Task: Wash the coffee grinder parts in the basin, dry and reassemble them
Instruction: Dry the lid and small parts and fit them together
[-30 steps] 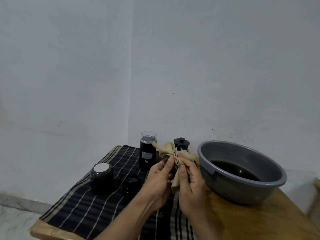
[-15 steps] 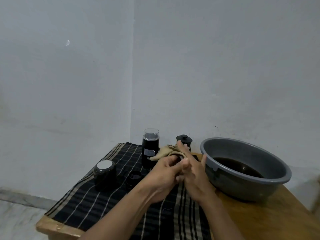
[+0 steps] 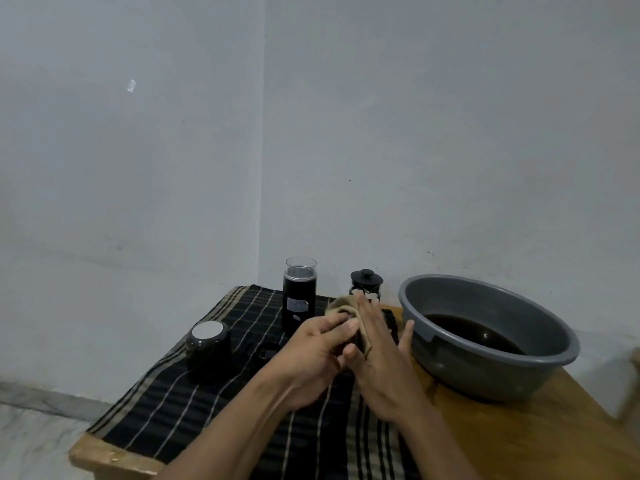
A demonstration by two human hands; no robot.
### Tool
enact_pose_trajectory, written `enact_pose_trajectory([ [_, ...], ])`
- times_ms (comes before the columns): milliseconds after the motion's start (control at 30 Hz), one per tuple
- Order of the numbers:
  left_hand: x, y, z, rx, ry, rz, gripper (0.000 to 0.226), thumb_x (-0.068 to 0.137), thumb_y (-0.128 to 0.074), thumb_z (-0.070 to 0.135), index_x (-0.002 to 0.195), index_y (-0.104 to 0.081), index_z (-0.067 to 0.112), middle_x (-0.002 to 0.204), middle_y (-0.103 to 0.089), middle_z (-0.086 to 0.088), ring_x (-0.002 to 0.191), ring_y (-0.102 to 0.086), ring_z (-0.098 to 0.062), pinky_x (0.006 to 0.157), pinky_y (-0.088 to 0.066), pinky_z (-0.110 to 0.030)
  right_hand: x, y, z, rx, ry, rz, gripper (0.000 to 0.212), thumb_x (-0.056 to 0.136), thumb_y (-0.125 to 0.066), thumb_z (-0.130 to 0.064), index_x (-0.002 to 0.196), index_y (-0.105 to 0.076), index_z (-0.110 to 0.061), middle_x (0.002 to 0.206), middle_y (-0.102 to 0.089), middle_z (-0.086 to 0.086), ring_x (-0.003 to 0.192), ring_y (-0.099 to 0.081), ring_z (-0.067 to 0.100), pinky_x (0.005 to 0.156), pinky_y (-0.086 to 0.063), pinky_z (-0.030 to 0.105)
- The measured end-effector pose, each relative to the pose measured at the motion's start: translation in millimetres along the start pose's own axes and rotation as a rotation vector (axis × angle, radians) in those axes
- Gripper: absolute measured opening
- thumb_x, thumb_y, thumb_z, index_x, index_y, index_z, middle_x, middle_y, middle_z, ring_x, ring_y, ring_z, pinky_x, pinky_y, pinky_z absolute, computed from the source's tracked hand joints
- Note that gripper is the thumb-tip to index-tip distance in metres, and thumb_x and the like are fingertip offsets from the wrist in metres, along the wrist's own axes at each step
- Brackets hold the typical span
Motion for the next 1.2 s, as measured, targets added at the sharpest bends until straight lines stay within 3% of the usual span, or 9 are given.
enact_pose_trajectory([
  [67,-2.2,4.9,-4.0,-0.126,0.047,0.054,0.042,0.099,-0.059,0.021,0.123,-0.062,-0.013,0.109,-0.060,-0.025,0.094,-0.059,-0.029,0.078,-0.056,-0.030,-5.9,1.0,1.4,-0.123,0.036,0.037,0.112,0.064,0.016,-0.095,0.160,0.000,-0.039,0.164,0.007,-0.026,0.149,0.019,-0.006,0.116,0.028,0.053],
  [233,-4.5,-1.0,-15.2,-0.424,0.185,0.203,0.040,0.108,-0.043,0.021,0.125,-0.066,-0.006,0.115,-0.071,-0.023,0.090,-0.071,-0.025,0.057,-0.060,-0.028,-19.2,4.1,-3.9,-0.186,0.128,0.285,0.067,0.104,-0.005,-0.061,0.154,-0.036,-0.028,0.159,-0.030,-0.017,0.153,-0.006,-0.001,0.122,0.016,0.052],
  [300,-4.4,-0.6,-16.0,-0.443,0.181,0.253,0.041,0.109,-0.041,0.024,0.120,-0.067,-0.006,0.107,-0.074,-0.022,0.079,-0.075,-0.024,0.051,-0.059,-0.026,-22.0,3.4,-8.8,-0.142,0.185,0.362,0.057,0.109,-0.016,-0.050,0.149,-0.045,-0.021,0.156,-0.038,-0.011,0.153,-0.017,0.003,0.125,0.000,0.049],
  [433,-8.5,5.6,-22.7,-0.368,0.184,0.333,0.048,0.111,-0.036,0.030,0.124,-0.066,-0.006,0.115,-0.073,-0.025,0.094,-0.074,-0.029,0.072,-0.060,-0.031,-27.7,8.5,-8.6,0.001,0.258,0.382,0.051,0.108,-0.032,-0.049,0.146,-0.051,-0.020,0.153,-0.046,-0.007,0.147,-0.033,0.005,0.120,-0.034,0.036],
  [533,-11.5,16.3,-21.9,-0.249,0.149,0.434,0.042,0.110,-0.039,0.026,0.118,-0.070,-0.001,0.104,-0.076,-0.023,0.089,-0.071,-0.031,0.060,-0.056,-0.033,-24.6,9.0,-1.7,0.032,0.118,0.268,0.068,0.097,-0.028,-0.073,0.154,-0.032,-0.035,0.158,-0.027,-0.025,0.147,-0.019,-0.009,0.120,-0.022,0.021],
  [767,-12.6,21.7,-33.6,0.062,0.082,0.577,0.042,0.108,-0.047,0.033,0.089,-0.069,0.004,0.075,-0.073,-0.011,0.070,-0.071,-0.023,0.059,-0.053,-0.031,-28.5,11.6,-39.2,0.349,0.075,0.587,0.050,0.103,-0.042,-0.049,0.137,-0.060,-0.018,0.140,-0.058,-0.012,0.132,-0.048,-0.008,0.107,-0.040,0.011],
  [933,-21.7,17.7,-34.9,-0.278,0.146,0.504,0.060,0.103,-0.042,0.057,0.112,-0.073,0.006,0.103,-0.077,-0.020,0.101,-0.073,-0.034,0.080,-0.055,-0.042,-20.2,12.6,-40.0,0.292,0.091,0.494,0.034,0.102,-0.046,-0.043,0.132,-0.058,-0.033,0.133,-0.059,-0.020,0.126,-0.048,-0.015,0.103,-0.038,0.006],
  [1067,-20.7,11.0,-28.3,-0.496,0.106,0.424,0.079,0.093,-0.043,0.074,0.095,-0.076,0.002,0.092,-0.076,-0.021,0.081,-0.076,-0.033,0.071,-0.058,-0.041,-20.7,5.8,-44.3,0.404,0.086,0.402,0.035,0.099,-0.049,-0.046,0.124,-0.067,-0.030,0.124,-0.062,-0.028,0.121,-0.053,-0.012,0.102,-0.042,0.010],
  [1200,-17.5,9.4,-21.7,-0.475,0.087,0.416,0.089,0.090,-0.037,0.078,0.117,-0.073,0.002,0.115,-0.073,-0.024,0.100,-0.075,-0.035,0.086,-0.057,-0.044,-20.1,26.0,-31.5,0.504,0.057,0.511,0.032,0.099,-0.054,-0.039,0.122,-0.072,-0.025,0.122,-0.068,-0.020,0.117,-0.060,-0.005,0.097,-0.049,0.015],
])
Point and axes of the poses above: each hand's wrist, its own x-axis towards the middle knuckle, its own y-axis out of the back of the hand, z = x × y, the point moved 8 cm from there along x, towards the middle knuckle
